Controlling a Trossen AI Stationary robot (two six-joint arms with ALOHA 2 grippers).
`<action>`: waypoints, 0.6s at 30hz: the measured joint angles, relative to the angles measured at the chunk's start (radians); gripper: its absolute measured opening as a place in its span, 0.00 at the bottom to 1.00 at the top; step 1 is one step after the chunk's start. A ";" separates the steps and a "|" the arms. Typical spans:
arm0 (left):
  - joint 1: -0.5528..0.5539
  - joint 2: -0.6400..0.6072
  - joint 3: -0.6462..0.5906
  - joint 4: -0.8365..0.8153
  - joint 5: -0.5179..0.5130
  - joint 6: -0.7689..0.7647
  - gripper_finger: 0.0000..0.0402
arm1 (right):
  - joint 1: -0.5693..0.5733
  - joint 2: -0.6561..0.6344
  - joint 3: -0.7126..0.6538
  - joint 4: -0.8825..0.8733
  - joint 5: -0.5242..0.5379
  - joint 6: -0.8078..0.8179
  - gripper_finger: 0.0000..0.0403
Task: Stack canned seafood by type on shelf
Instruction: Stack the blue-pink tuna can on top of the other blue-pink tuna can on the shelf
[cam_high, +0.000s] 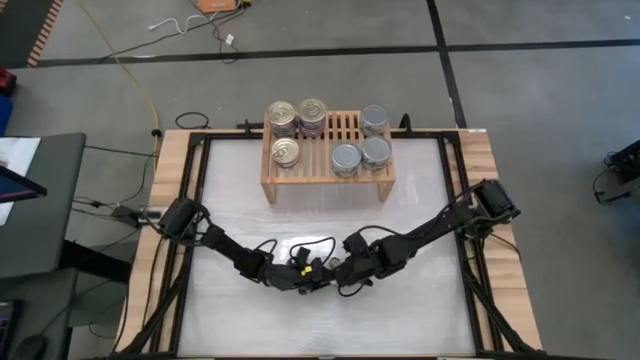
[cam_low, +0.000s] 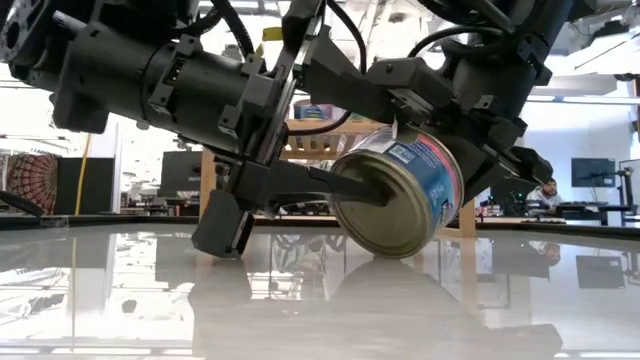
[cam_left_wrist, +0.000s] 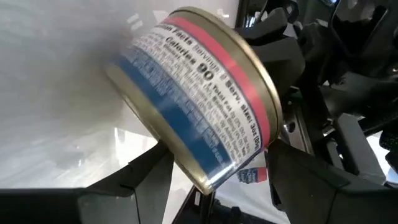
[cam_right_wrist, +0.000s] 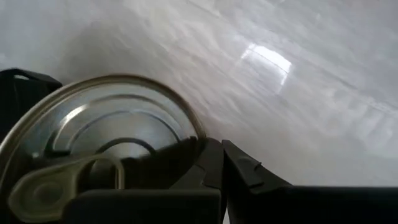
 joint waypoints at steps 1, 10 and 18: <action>0.000 0.000 0.000 0.001 0.013 -0.001 0.61 | 0.003 0.000 0.000 -0.004 0.001 0.000 0.06; 0.000 0.000 0.000 0.019 0.135 -0.027 0.55 | 0.009 0.000 0.000 -0.009 0.002 0.000 0.06; -0.001 0.000 -0.003 0.020 0.143 -0.047 0.51 | 0.022 -0.002 0.002 0.008 0.004 0.000 0.06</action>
